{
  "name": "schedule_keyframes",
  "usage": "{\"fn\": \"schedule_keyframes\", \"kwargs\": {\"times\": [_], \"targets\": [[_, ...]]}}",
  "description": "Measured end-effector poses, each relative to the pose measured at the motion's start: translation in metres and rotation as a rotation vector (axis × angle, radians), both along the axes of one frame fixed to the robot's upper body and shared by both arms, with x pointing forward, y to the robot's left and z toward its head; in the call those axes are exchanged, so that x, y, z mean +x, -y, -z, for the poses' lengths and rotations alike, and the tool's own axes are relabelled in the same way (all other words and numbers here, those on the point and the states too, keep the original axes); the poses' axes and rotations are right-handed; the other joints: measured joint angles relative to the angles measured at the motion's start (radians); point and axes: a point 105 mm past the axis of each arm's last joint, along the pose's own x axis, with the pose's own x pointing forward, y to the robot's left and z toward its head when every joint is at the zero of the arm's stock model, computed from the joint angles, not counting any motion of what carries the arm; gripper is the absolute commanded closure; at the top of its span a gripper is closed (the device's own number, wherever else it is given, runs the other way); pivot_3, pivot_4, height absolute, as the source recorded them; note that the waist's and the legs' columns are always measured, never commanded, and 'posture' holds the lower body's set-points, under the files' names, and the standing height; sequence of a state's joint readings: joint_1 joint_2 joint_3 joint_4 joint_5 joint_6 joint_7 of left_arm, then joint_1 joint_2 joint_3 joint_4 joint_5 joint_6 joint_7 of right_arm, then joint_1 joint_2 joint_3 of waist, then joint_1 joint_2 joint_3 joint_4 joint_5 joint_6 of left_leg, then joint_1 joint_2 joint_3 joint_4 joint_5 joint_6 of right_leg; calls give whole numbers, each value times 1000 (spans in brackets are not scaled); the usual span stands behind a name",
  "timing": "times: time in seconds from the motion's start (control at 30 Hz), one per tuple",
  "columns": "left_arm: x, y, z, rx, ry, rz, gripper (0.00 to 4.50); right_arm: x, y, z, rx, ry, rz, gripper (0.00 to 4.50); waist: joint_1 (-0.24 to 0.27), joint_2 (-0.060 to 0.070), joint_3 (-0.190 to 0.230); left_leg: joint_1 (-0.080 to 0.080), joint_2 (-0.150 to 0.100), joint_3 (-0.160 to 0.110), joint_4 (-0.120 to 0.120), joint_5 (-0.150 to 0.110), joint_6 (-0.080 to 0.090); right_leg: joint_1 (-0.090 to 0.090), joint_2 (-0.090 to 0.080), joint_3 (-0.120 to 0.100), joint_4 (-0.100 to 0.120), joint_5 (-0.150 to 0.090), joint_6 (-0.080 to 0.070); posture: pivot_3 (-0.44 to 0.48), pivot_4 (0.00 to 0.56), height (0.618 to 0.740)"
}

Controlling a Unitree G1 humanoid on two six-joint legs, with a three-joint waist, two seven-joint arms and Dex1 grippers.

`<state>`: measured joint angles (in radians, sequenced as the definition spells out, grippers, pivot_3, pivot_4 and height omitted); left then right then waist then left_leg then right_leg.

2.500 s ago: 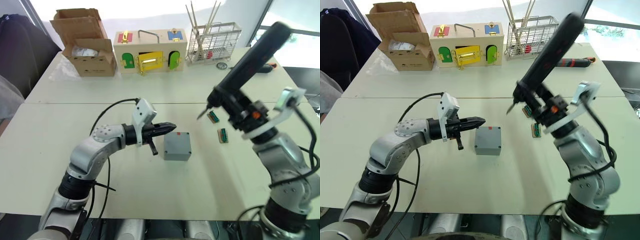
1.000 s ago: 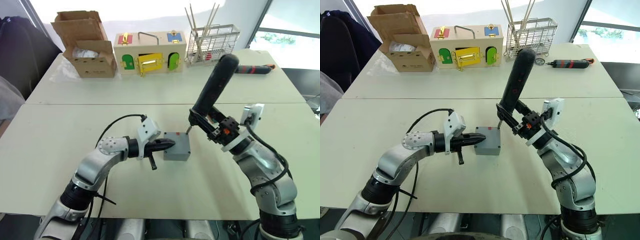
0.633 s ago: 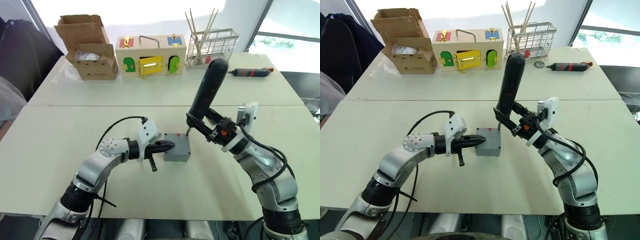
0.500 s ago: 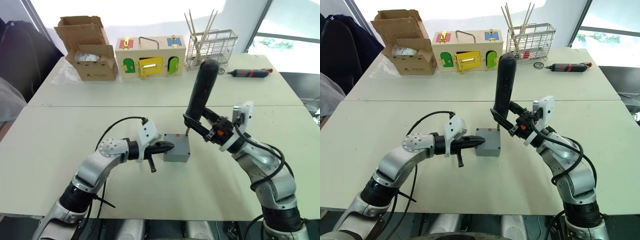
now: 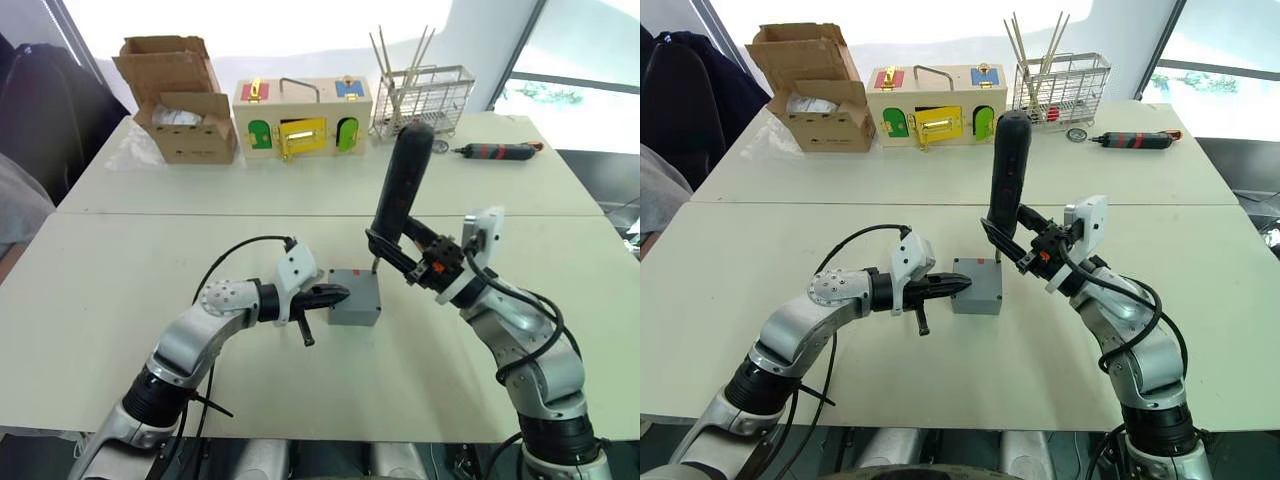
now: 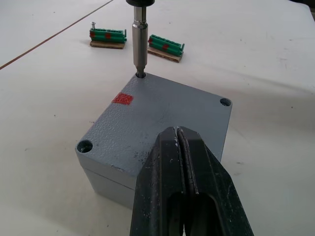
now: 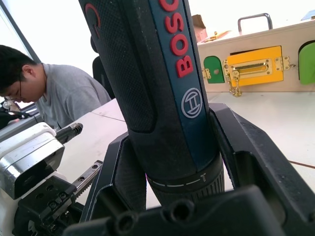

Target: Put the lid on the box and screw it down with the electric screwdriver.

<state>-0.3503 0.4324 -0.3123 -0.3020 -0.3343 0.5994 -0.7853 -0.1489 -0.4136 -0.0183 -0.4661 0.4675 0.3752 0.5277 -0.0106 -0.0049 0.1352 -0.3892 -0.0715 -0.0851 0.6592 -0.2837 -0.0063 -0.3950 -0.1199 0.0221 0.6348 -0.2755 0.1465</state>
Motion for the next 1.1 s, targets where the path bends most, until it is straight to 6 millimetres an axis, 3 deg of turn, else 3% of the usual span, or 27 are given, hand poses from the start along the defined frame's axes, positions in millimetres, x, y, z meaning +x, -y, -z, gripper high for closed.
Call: {"fn": "schedule_keyframes", "kwargs": {"times": [0.33,1.1], "targets": [[-1,1,3,14,1,2,4500,-1,-2,4,-11,-3,2,2752,1,-2,-3,15,0,1,-10,0,0,12,0,0,-6,-1,-1,0,150,731],[-1,1,4,17,0,8,4500,2,-7,9,-12,2,3,2752,0,-4,-4,16,1,0,-12,0,0,13,0,0,-7,-2,-2,0,150,731]]}}
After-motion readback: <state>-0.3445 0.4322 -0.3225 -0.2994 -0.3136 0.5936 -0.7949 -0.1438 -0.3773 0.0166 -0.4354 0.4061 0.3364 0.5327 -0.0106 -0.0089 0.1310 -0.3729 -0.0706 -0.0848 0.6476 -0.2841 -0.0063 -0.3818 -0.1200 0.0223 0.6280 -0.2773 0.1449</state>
